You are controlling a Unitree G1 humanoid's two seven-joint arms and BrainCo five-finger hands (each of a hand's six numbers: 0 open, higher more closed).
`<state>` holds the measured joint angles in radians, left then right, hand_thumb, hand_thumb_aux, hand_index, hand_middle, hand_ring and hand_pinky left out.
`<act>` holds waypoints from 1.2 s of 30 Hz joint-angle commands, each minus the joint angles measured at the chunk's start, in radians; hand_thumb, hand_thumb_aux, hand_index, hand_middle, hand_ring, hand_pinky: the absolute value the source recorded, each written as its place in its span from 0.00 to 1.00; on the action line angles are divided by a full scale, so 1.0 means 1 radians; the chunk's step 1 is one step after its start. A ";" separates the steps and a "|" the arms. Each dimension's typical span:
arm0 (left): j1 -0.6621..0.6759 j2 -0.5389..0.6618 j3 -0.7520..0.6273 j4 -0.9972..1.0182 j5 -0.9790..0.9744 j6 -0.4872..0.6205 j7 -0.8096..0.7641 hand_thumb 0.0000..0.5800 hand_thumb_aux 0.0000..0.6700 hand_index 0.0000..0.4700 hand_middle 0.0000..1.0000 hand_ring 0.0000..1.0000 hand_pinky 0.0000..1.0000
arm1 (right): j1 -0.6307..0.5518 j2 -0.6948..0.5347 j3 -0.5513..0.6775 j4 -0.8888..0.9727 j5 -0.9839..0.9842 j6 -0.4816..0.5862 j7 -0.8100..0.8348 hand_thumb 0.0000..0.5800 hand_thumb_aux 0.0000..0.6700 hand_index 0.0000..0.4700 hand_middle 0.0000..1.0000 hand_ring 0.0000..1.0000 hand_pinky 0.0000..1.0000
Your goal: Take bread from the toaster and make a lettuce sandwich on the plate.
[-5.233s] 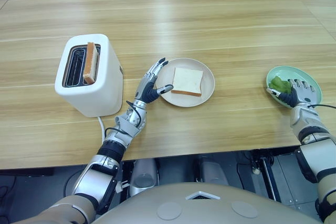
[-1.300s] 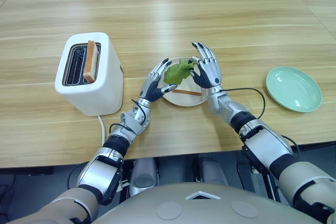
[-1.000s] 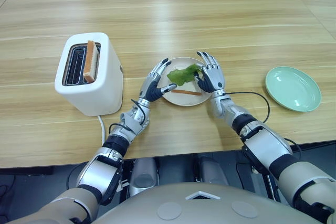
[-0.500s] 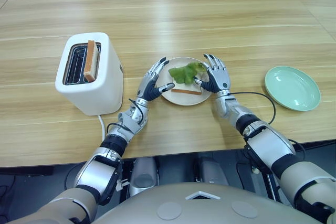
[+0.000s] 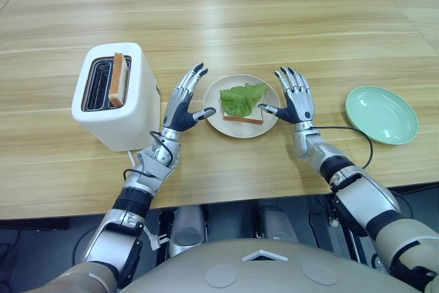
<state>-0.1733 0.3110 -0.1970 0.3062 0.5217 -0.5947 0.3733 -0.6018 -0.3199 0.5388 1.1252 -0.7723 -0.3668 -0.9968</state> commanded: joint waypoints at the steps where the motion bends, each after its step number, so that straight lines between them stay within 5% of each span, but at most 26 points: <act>1: 0.067 0.021 0.060 -0.175 -0.023 0.003 -0.026 0.00 0.00 0.00 0.00 0.00 0.00 | 0.026 -0.023 -0.028 -0.069 0.009 0.002 -0.022 0.00 0.00 0.00 0.00 0.00 0.00; 7: 0.198 0.038 0.333 -0.491 0.000 -0.007 0.076 0.00 0.00 0.00 0.00 0.00 0.00 | 0.077 -0.064 -0.097 -0.202 0.027 0.001 -0.066 0.00 0.00 0.00 0.00 0.00 0.00; 14: 0.317 0.040 0.509 -0.479 0.193 0.157 0.174 0.00 0.00 0.00 0.00 0.00 0.00 | 0.102 -0.064 -0.111 -0.214 0.019 0.003 -0.041 0.00 0.00 0.00 0.00 0.00 0.00; 20: 0.342 0.054 0.489 -0.366 0.280 0.321 0.169 0.00 0.00 0.00 0.00 0.00 0.00 | 0.108 -0.060 -0.112 -0.206 0.019 0.000 -0.034 0.00 0.00 0.00 0.00 0.00 0.00; 36: 0.190 0.188 0.364 -0.210 0.240 0.460 -0.003 0.00 0.00 0.00 0.00 0.00 0.00 | 0.089 -0.031 -0.102 -0.158 0.004 0.023 -0.038 0.00 0.00 0.00 0.00 0.00 0.00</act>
<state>0.0278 0.4847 0.1955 0.0723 0.7736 -0.1545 0.4034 -0.5042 -0.3543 0.4334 0.9431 -0.7631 -0.3512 -1.0398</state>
